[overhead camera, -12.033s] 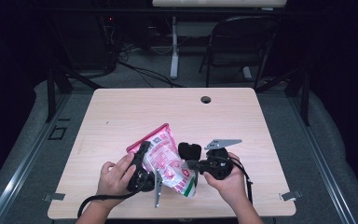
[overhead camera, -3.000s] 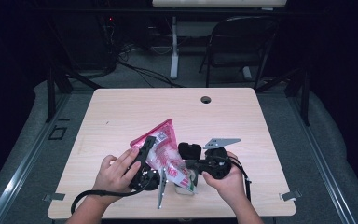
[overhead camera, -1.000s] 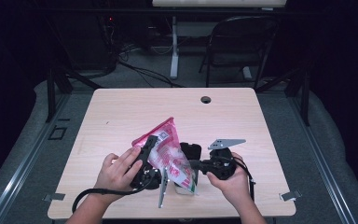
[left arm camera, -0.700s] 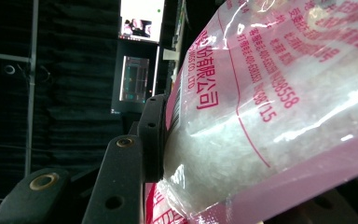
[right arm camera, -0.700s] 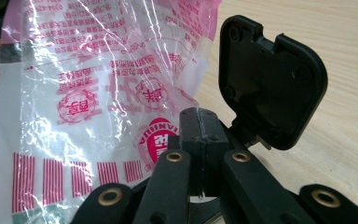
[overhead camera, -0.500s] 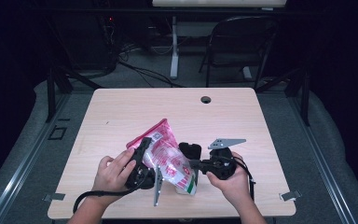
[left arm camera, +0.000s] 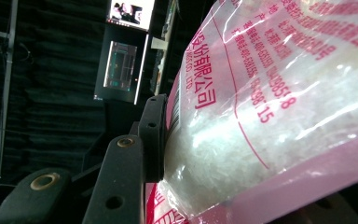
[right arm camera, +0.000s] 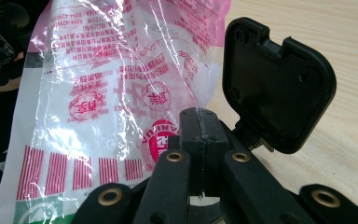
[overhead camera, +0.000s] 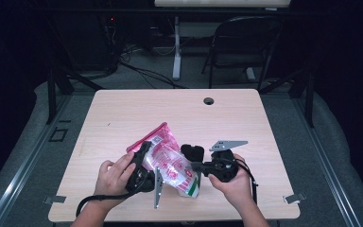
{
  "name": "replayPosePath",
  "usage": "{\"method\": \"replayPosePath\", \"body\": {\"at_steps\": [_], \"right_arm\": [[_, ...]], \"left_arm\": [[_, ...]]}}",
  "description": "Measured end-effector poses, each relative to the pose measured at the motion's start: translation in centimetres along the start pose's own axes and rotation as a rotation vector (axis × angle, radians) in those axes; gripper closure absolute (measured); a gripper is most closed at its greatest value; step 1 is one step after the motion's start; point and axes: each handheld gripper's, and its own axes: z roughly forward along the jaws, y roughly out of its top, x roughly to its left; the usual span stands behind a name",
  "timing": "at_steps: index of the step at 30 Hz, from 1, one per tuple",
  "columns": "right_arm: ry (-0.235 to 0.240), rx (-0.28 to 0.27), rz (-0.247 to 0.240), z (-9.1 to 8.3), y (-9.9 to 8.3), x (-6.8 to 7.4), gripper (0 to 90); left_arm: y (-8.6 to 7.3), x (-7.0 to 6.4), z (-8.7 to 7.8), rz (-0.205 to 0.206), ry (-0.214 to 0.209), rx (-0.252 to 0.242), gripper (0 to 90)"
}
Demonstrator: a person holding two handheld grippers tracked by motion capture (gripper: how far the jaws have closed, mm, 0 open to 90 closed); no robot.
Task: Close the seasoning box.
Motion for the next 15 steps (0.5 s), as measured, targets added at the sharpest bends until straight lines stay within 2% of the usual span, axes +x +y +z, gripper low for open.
{"method": "replayPosePath", "body": {"at_steps": [8,15], "right_arm": [[-0.005,-0.008,-0.002,0.0,0.0,0.0,90.0],[-0.009,-0.005,-0.006,0.2,0.0,0.1,90.0]], "left_arm": [[-0.3,-0.4,0.0,-0.022,-0.003,0.003,65.2],[-0.6,-1.0,0.0,-0.067,-0.018,0.012,65.4]]}}
